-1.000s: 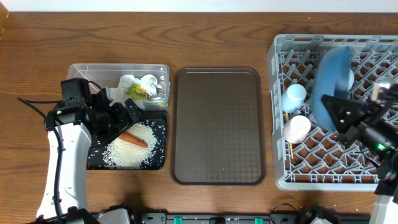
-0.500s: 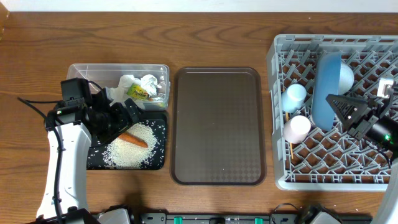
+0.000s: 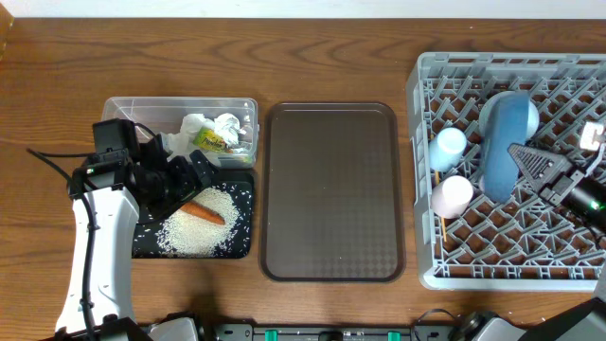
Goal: Sort waste into correct bins and load items into the dishwasher rack
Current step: 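Lower the blue plate into the rack and open right gripper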
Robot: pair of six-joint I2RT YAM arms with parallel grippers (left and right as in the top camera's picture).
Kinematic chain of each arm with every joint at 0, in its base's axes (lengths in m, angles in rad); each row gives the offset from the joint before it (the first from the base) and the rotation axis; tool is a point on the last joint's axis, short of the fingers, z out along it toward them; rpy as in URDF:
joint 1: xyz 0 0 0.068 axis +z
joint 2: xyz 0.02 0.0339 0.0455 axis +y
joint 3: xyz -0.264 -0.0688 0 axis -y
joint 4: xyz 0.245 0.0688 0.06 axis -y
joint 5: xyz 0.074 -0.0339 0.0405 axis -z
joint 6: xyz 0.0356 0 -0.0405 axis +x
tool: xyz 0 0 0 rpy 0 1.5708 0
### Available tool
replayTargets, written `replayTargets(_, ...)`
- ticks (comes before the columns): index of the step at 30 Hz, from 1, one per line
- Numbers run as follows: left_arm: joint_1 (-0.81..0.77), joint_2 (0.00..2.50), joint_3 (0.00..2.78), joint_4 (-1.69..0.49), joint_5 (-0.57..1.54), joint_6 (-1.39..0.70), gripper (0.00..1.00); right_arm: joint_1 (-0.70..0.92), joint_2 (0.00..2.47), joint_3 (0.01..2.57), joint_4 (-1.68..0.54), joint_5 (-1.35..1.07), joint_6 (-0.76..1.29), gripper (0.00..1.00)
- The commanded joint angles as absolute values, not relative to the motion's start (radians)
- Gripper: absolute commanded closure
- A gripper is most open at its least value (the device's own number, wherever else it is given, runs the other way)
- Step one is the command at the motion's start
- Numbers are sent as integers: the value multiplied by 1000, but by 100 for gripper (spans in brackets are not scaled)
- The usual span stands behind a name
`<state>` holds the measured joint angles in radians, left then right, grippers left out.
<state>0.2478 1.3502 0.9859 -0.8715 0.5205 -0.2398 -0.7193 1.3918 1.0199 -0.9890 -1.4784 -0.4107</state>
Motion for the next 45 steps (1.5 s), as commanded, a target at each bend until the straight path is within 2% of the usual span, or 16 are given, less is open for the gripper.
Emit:
replayTargets(1, 252, 1352, 982, -875, 522, -248, 1, -777, 1391, 1010, -1037, -1410, -435, 99)
replayTargets(12, 252, 1352, 982, -875, 522, -248, 1, -1005, 1390, 1010, -1145, -1288, -388, 97)
replayTargets(17, 252, 1352, 982, -875, 522, -248, 1, -1078, 1390, 1010, -1140, -1237, -308, 68)
replayTargets(19, 252, 1352, 982, -875, 522, -248, 1, -1098, 1390, 1010, -1135, -1228, -271, 45)
replayTargets(24, 252, 1352, 982, -875, 522, -248, 1, -1110, 1390, 1010, -1111, -1173, -192, 25)
replayTargets(27, 252, 1352, 982, -875, 522, -248, 1, -1111, 1390, 1010, -1080, -1118, -125, 17)
replayTargets(31, 252, 1352, 982, -875, 522, -248, 1, -1128, 1385, 1012, -1036, -1040, -24, 12)
replayTargets(39, 252, 1352, 982, -875, 522, -248, 1, -1138, 1384, 1012, -909, -856, 184, 11)
replayTargets(45, 252, 1352, 982, -875, 522, -248, 1, -1138, 1384, 1028, -857, -813, 270, 1)
